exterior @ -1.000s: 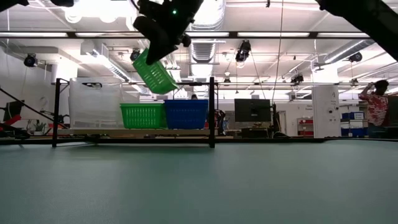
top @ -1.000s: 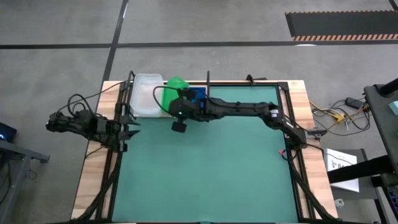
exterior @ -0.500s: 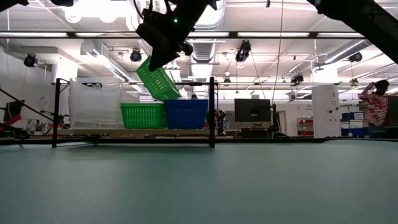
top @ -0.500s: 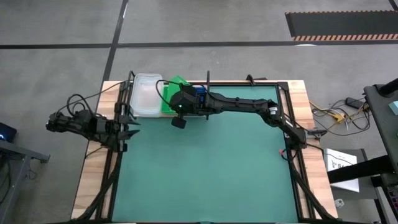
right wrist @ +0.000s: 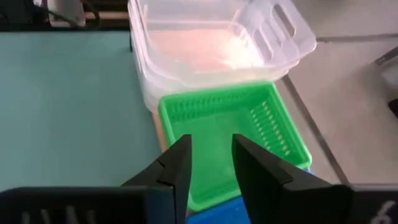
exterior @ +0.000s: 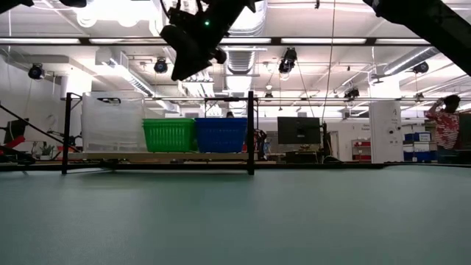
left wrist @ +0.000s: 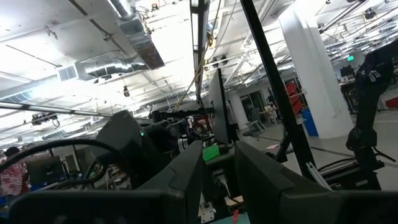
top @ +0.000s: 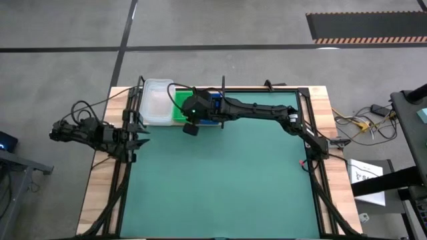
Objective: Stack baskets on shelf by color
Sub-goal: Return to Home Position
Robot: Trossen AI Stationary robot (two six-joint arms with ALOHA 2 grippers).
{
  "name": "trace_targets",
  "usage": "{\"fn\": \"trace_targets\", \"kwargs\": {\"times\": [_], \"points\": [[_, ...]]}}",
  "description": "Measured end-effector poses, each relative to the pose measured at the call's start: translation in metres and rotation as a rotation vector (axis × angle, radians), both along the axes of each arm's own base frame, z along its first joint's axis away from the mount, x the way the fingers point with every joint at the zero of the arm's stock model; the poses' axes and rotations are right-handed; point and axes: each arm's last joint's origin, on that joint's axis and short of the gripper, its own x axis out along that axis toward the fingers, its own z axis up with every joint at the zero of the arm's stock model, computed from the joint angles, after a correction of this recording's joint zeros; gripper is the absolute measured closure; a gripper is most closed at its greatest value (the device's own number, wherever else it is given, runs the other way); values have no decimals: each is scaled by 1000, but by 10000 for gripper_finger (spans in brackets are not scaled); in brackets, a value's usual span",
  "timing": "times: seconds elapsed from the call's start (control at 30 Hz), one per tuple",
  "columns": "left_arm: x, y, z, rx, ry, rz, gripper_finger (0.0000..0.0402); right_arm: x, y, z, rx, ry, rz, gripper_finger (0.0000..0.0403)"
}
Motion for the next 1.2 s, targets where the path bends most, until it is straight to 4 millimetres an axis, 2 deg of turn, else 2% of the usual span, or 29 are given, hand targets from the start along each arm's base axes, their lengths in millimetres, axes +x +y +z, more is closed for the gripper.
{"fn": "trace_targets", "kwargs": {"times": [0.13,0.27,0.4,0.5,0.63,0.7,0.8,0.93,1.1,1.2], "points": [[0,0,0,0,1,0,323,1,1,3,-15,-12,13,298],[0,0,0,0,2,0,323,-1,11,6,-27,6,53,325],[0,0,0,0,2,0,323,-5,39,7,-31,68,133,362],[0,0,0,-1,2,0,323,-20,64,1,-3,222,171,388],[2,-1,-1,1,11,-1,323,-41,98,-13,35,425,198,394],[4,-1,-1,3,21,-1,323,-47,116,-21,35,451,225,394],[7,-2,-2,1,32,-2,323,-57,142,-33,34,443,292,394],[13,-3,-5,-15,68,-10,323,-77,168,-47,17,345,371,394],[23,-6,-12,-66,152,-30,323,-109,183,-61,-22,128,477,394],[29,-8,-25,-103,293,-60,323,-135,182,-66,-57,13,529,394]]}}
